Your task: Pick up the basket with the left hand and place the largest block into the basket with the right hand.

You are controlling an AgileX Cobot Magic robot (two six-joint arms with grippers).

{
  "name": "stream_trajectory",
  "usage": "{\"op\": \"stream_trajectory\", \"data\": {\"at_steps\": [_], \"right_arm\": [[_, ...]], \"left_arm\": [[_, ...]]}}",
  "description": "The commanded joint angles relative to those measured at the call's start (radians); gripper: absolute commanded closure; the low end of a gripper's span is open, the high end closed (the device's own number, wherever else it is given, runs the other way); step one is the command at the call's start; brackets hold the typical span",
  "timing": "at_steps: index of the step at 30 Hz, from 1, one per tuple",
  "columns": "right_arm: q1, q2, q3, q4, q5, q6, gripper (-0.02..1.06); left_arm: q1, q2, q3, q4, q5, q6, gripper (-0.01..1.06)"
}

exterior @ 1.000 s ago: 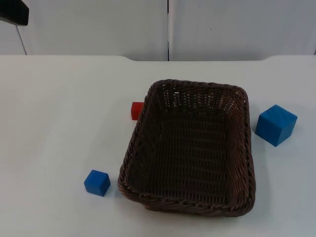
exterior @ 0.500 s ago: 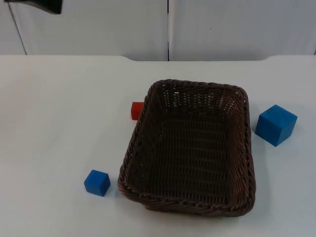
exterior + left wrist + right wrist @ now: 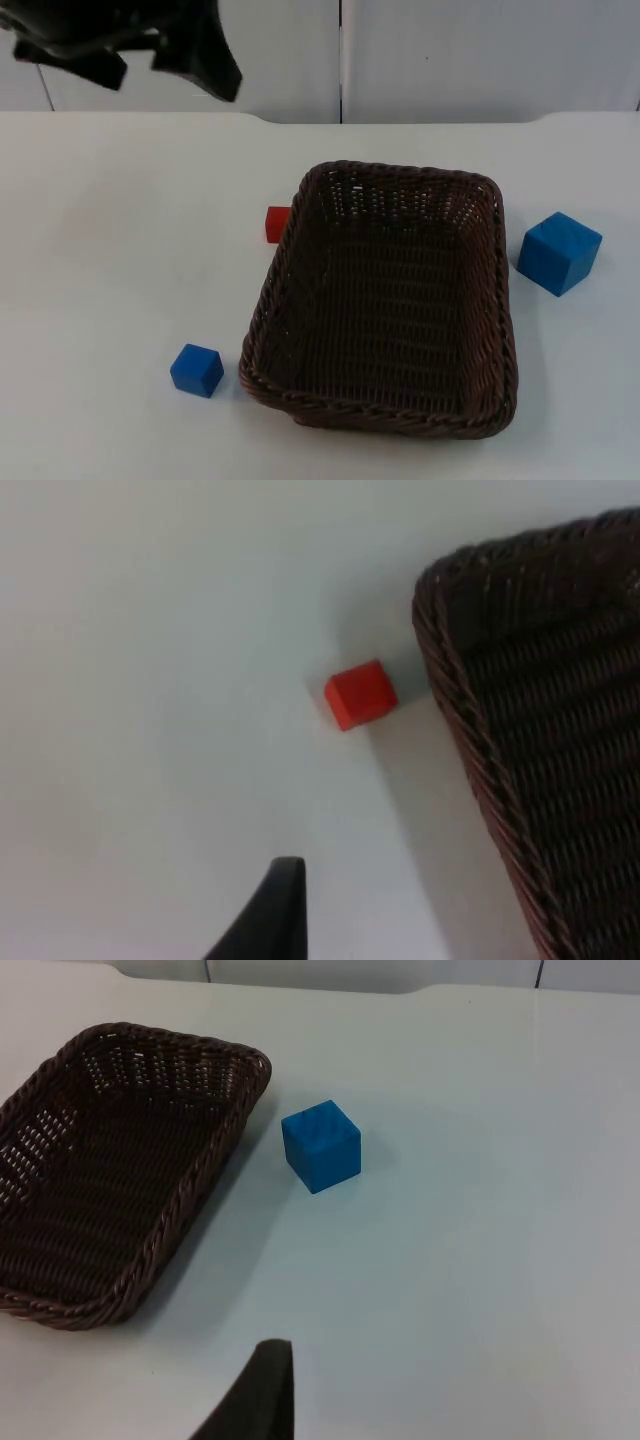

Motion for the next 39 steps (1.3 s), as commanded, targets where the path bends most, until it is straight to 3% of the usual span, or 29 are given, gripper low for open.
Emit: {"op": "stream_trajectory", "data": {"at_steps": [1, 4, 19, 39], "right_arm": [[-0.006, -0.003, 0.002, -0.003, -0.011, -0.001, -0.01], [-0.006, -0.003, 0.002, -0.005, -0.011, 0.001, -0.01], [-0.006, -0.003, 0.002, -0.011, -0.011, 0.013, -0.01], [-0.006, -0.003, 0.002, -0.011, -0.011, 0.013, -0.01]], "left_arm": [[-0.016, 0.039, -0.023, 0.024, 0.017, -0.03, 0.0], [-0.054, 0.137, -0.077, 0.034, 0.075, -0.042, 0.0], [-0.114, 0.363, -0.184, 0.158, 0.104, -0.238, 0.0], [-0.127, 0.492, -0.184, -0.021, 0.048, -0.204, 0.0]]}}
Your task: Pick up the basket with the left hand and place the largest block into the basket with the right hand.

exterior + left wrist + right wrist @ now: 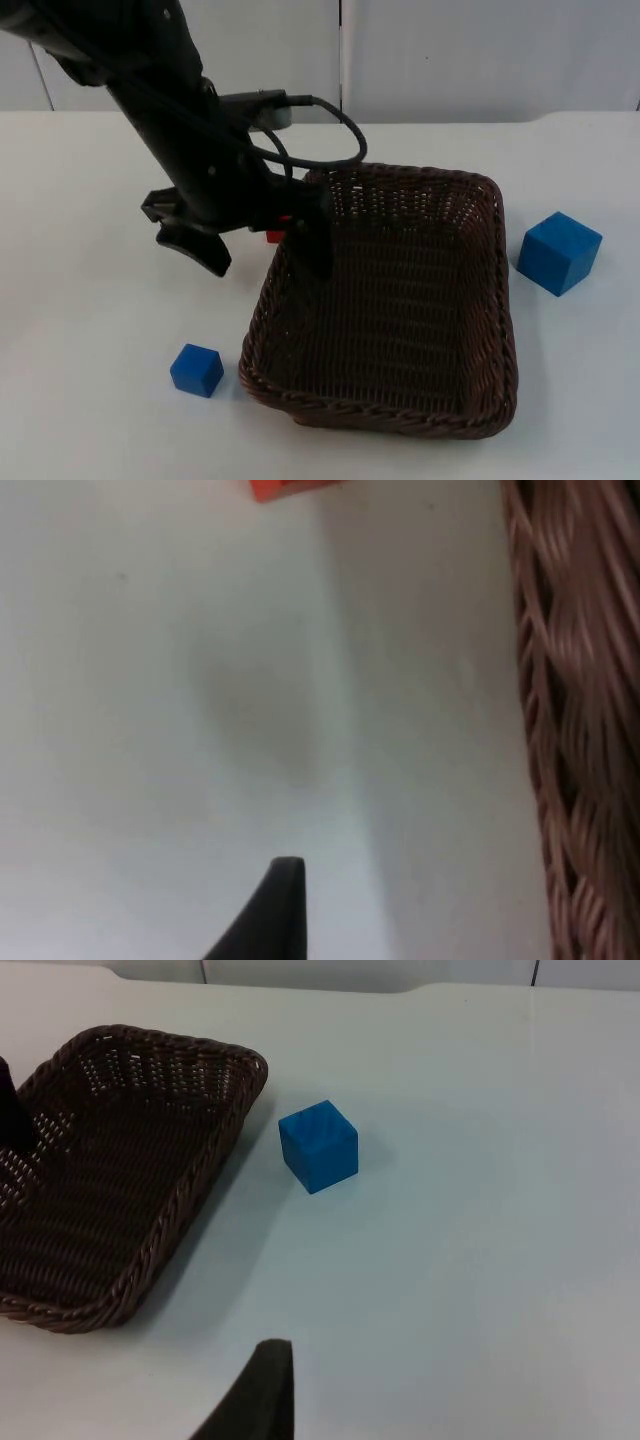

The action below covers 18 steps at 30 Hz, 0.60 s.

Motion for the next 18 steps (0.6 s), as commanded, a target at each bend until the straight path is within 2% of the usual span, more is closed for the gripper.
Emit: {"op": "stream_trajectory", "data": {"at_steps": [1, 6, 12, 15, 16, 17, 18], "right_arm": [[-0.006, -0.003, 0.002, -0.007, -0.011, 0.002, -0.01], [-0.006, -0.003, 0.002, -0.007, -0.011, 0.002, -0.01], [-0.006, -0.003, 0.002, -0.007, -0.011, 0.002, -0.01], [-0.006, -0.003, 0.002, -0.007, -0.011, 0.002, -0.01], [-0.006, -0.003, 0.002, -0.007, -0.011, 0.002, -0.01], [-0.006, -0.003, 0.002, -0.007, -0.011, 0.002, -0.01], [-0.006, -0.003, 0.002, -0.007, -0.011, 0.002, -0.01]], "left_arm": [[-0.009, 0.013, -0.006, -0.061, -0.011, 0.033, 0.0], [-0.009, 0.034, -0.006, -0.118, -0.02, 0.08, 0.0], [-0.009, 0.036, -0.006, -0.118, -0.025, 0.081, 0.01], [-0.009, 0.045, -0.006, -0.121, -0.027, 0.081, 0.14], [-0.009, 0.045, -0.006, -0.121, -0.027, 0.081, 0.14], [-0.009, 0.054, -0.004, -0.131, -0.021, 0.081, 0.24], [-0.009, 0.064, -0.004, -0.133, -0.019, 0.081, 0.29]]}}
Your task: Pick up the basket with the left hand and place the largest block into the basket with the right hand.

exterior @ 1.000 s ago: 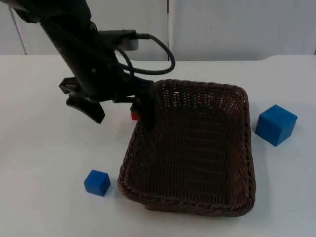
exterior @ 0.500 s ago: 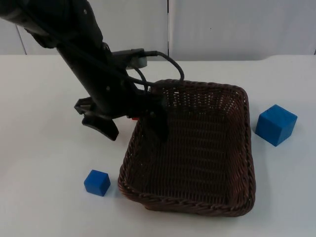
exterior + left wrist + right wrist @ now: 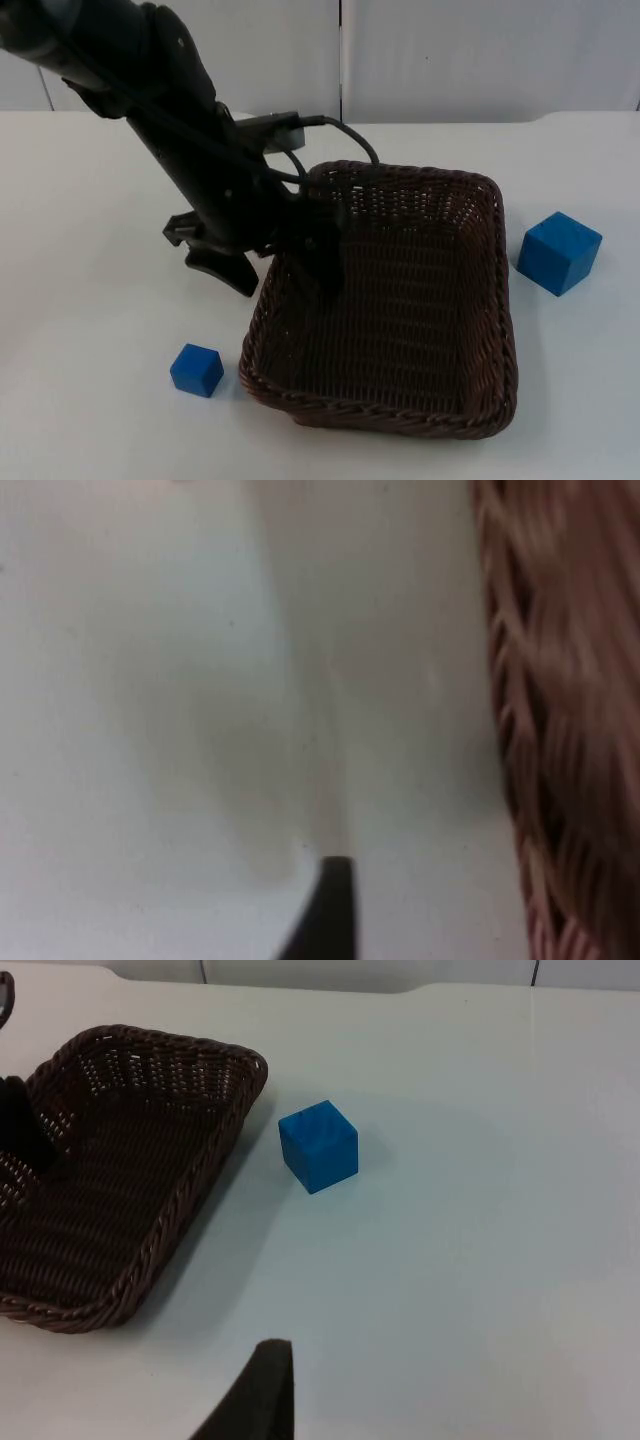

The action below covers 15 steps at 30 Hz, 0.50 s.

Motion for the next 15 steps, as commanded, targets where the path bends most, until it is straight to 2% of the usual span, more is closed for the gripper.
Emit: {"op": "stream_trajectory", "data": {"at_steps": [1, 2, 3, 7, 8, 11, 12, 15], "right_arm": [[-0.006, -0.003, 0.002, -0.007, -0.011, 0.002, -0.01], [-0.006, -0.003, 0.002, -0.007, -0.011, 0.002, -0.01], [-0.006, -0.003, 0.002, -0.007, -0.011, 0.002, -0.01], [-0.006, -0.003, 0.002, -0.007, -0.011, 0.002, -0.01], [-0.006, -0.003, 0.002, -0.007, -0.011, 0.002, -0.01], [-0.006, -0.003, 0.002, -0.007, -0.011, 0.002, -0.01], [-0.006, -0.003, 0.002, -0.007, -0.011, 0.002, -0.01], [-0.006, -0.003, 0.002, -0.007, -0.011, 0.002, -0.01]], "left_arm": [[-0.005, 0.013, -0.004, -0.024, 0.005, 0.004, 0.35], [-0.005, 0.016, -0.004, -0.028, 0.005, 0.004, 0.39], [-0.005, 0.016, -0.004, -0.028, 0.005, 0.004, 0.39], [-0.005, 0.022, -0.004, -0.032, 0.005, 0.004, 0.57], [-0.005, 0.022, -0.004, -0.032, 0.005, 0.004, 0.57], [-0.005, 0.022, -0.004, -0.032, 0.005, 0.004, 0.75], [-0.005, 0.022, -0.004, -0.032, 0.005, 0.004, 0.75], [-0.005, 0.015, -0.004, -0.032, 0.005, 0.004, 0.9]]}}
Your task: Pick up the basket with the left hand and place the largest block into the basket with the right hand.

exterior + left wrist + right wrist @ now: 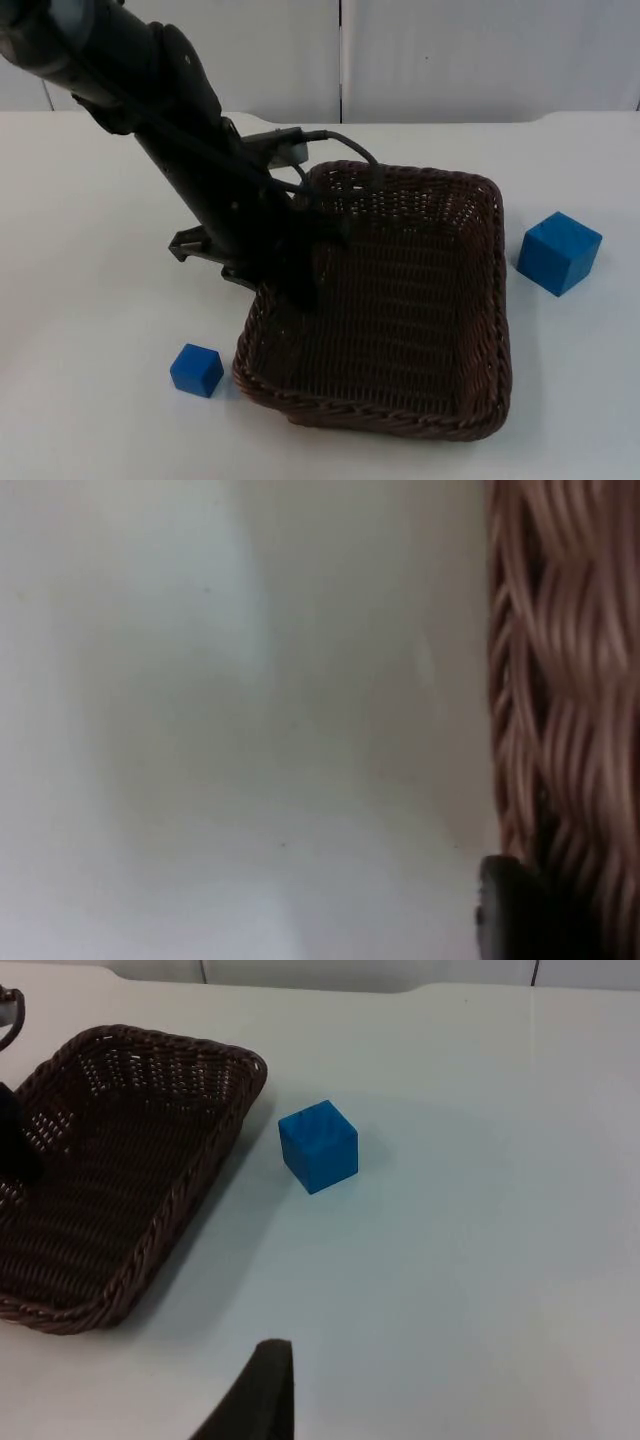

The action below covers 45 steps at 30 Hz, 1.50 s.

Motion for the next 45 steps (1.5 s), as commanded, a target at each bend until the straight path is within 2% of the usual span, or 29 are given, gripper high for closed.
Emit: {"op": "stream_trajectory", "data": {"at_steps": [1, 4, 5, 15, 26, 32, 35, 37, 41, 45], "right_arm": [[-0.006, -0.003, 0.002, -0.007, -0.011, 0.002, -0.01], [-0.006, -0.003, 0.002, -0.007, -0.011, 0.002, -0.01], [-0.006, -0.003, 0.002, -0.007, -0.011, 0.002, -0.01], [-0.006, -0.003, 0.002, -0.007, -0.011, 0.002, -0.01], [-0.006, -0.003, 0.002, -0.007, -0.011, 0.002, -0.01], [-0.006, -0.003, 0.002, -0.007, -0.011, 0.002, -0.01], [-0.006, -0.003, 0.002, -0.007, -0.011, 0.002, -0.01], [-0.006, -0.003, 0.002, -0.007, -0.011, 0.002, -0.01], [-0.006, -0.003, 0.002, -0.007, -0.011, 0.002, -0.01], [-0.006, -0.003, 0.002, -0.007, -0.011, 0.002, -0.01]], "left_arm": [[-0.001, -0.006, -0.004, 0.0, 0.002, 0.004, 0.9], [-0.001, -0.029, -0.004, 0.0, 0.002, 0.004, 1.04], [-0.001, -0.032, -0.004, -0.002, 0.004, 0.004, 1.06], [0.001, -0.195, -0.004, -0.034, 0.059, 0.004, 1.05], [0.001, -0.402, -0.004, -0.033, 0.066, 0.004, 1.05], [0.001, -0.441, -0.004, 0.004, 0.147, 0.004, 1.05], [0.001, -0.443, -0.004, 0.023, 0.213, -0.008, 1.05], [0.001, -0.443, -0.004, 0.034, 0.225, -0.038, 1.05], [0.001, -0.443, -0.004, 0.103, 0.277, -0.212, 1.05], [0.001, -0.445, -0.004, 0.101, 0.333, -0.224, 1.05]]}}
